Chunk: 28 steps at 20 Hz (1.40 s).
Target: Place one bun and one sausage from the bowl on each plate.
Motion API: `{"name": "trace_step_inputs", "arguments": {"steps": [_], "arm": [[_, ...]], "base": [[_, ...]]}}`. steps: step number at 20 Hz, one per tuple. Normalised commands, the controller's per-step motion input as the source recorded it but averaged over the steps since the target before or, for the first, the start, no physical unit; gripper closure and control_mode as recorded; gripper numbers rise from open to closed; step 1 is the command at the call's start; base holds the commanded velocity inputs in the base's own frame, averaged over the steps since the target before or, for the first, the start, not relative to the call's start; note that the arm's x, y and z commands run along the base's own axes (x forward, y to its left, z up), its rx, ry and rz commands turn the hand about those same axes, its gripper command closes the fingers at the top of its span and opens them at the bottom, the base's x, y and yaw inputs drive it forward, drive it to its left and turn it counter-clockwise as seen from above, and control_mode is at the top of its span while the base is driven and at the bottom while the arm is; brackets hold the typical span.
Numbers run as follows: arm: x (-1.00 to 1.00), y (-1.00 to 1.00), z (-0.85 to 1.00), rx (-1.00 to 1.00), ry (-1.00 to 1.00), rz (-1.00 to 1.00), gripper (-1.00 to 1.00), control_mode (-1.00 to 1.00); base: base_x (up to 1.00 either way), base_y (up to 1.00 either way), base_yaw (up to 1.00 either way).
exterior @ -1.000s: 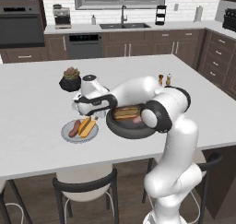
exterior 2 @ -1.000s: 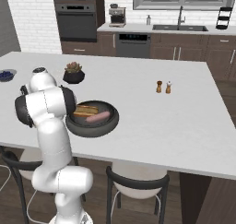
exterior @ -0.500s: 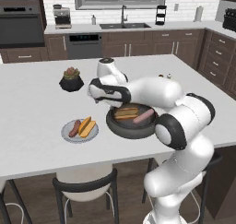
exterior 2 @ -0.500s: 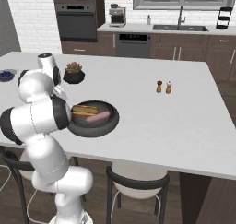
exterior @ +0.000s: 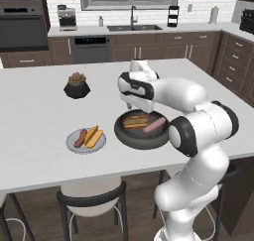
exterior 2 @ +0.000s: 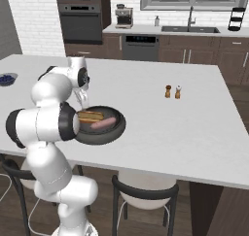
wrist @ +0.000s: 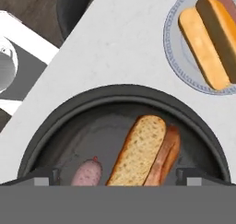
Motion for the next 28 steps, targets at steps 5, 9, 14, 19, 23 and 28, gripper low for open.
{"name": "trace_step_inputs", "arguments": {"steps": [5,9,14,19,23,28], "arm": [[0.07,-0.2,-0.29,0.0,0.07,-0.3,-1.0,-1.0],[0.04,0.0,-0.31,0.0,-0.05,-0.23,-1.0,-1.0],[0.23,0.0,-0.32,0.0,-0.06,-0.18,-1.0,-1.0],[0.21,0.01,-0.33,0.0,-0.06,-0.15,-1.0,-1.0],[0.02,0.09,-0.18,0.0,-0.01,-0.14,-1.0,-1.0],[0.08,0.17,-0.07,0.0,-0.02,-0.13,-1.0,-1.0]], "base": [[0.0,0.0,0.0],[0.0,0.0,0.0],[0.0,0.0,0.0],[0.0,0.0,0.0],[0.0,0.0,0.0],[0.0,0.0,0.0]]}}
